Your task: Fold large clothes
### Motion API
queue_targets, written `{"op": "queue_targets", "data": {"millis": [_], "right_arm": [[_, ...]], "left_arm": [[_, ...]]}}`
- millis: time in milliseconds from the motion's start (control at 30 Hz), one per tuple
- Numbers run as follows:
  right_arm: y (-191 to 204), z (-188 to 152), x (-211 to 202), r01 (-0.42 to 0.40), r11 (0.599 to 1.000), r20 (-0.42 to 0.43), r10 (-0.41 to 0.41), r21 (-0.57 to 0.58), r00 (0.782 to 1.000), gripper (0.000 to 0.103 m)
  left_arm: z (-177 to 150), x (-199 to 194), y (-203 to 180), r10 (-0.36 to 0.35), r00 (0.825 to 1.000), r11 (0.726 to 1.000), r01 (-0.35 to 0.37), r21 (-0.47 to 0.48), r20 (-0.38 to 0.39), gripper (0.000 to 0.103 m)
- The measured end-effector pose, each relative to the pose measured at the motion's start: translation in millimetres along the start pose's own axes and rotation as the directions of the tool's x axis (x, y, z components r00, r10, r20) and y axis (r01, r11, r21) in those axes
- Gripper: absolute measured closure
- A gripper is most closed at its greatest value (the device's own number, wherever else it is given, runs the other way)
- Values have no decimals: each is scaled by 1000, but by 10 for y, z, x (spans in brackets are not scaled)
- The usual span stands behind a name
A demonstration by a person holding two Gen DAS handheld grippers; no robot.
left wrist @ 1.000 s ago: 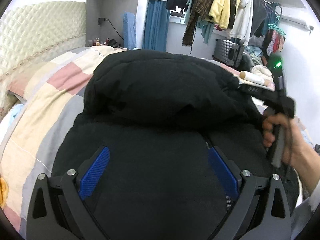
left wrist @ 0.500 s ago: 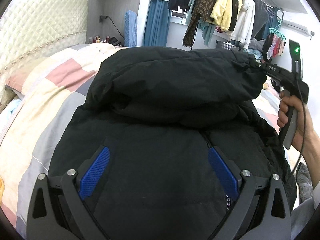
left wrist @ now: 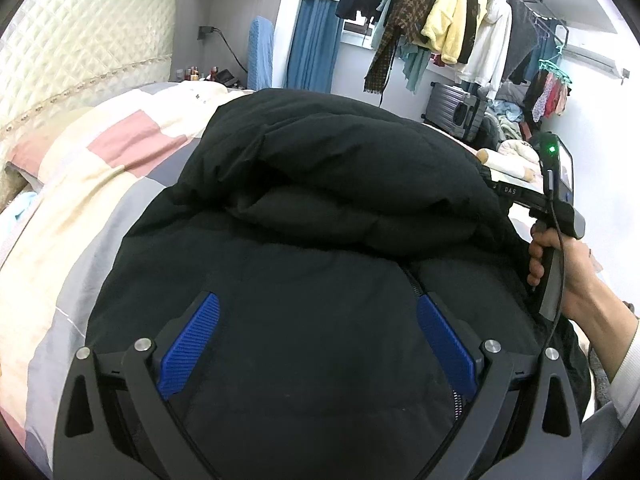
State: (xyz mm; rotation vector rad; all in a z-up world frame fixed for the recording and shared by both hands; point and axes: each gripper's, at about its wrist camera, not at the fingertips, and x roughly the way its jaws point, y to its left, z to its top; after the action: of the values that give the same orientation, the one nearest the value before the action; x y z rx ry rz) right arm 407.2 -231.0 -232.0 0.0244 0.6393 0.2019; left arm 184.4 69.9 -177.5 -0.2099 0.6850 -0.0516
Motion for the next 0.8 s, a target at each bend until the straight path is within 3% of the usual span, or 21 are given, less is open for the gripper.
{"op": "queue_targets", "data": {"millis": [133, 233, 500, 800], "right_arm": [[-20, 2, -191, -21, 1000, 11, 21, 20, 1000, 72], [-31, -31, -326, -38, 999, 8, 38, 23, 999, 35], [-87, -155, -620, -66, 998, -40, 66, -7, 997, 35], [-97, -456, -237, -2, 996, -192, -15, -88, 981, 35]], "left_arm": [[-15, -9, -14, -1, 1000, 1000, 1, 8, 3, 4], [-17, -9, -23, -7, 1000, 1000, 7, 8, 2, 4], [-23, -14, -3, -22, 1000, 1000, 22, -4, -3, 4], [-12, 64, 26, -13, 1000, 1000, 12, -19, -12, 4]]}}
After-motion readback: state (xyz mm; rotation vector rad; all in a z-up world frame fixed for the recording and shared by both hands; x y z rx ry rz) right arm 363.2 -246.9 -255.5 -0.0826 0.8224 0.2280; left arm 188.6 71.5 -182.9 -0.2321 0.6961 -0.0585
